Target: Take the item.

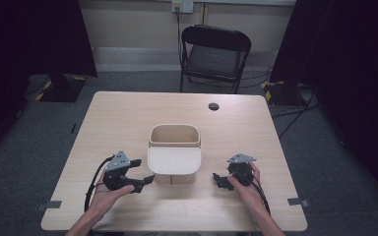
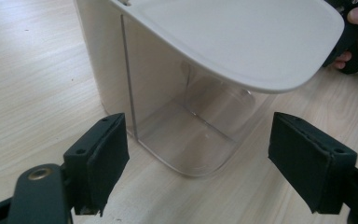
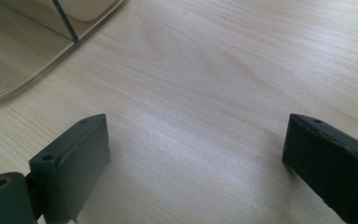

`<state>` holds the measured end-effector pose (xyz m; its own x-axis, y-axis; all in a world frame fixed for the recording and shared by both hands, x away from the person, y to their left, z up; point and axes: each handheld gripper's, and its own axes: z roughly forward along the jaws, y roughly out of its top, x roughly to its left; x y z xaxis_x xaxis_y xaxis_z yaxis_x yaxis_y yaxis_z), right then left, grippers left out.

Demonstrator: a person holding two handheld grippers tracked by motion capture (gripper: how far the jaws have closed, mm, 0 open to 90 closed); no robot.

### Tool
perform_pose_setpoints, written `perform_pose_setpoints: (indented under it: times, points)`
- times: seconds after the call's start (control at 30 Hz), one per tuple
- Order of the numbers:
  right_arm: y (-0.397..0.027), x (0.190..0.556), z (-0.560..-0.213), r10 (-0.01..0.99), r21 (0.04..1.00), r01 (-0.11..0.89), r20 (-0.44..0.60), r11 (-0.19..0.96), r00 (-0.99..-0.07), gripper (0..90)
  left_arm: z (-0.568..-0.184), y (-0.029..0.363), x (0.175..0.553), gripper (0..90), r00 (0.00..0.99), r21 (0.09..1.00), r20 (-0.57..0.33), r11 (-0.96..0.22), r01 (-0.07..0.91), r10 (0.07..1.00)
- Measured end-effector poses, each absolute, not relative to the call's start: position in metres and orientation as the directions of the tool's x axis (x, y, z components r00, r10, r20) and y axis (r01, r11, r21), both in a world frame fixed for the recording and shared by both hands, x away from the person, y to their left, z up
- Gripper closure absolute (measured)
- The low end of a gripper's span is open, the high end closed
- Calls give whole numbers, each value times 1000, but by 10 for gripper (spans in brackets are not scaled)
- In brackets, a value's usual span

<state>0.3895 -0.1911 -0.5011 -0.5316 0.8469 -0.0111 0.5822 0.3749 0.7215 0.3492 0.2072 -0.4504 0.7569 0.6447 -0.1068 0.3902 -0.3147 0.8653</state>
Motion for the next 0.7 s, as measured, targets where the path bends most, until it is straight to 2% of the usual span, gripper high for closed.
perform_pose_setpoints:
  times: [0.7]
  points:
    - [-191, 389, -501, 848, 721, 583, -12, 374, -530, 66, -449, 192, 354, 210, 771, 863, -96, -334, 379, 629]
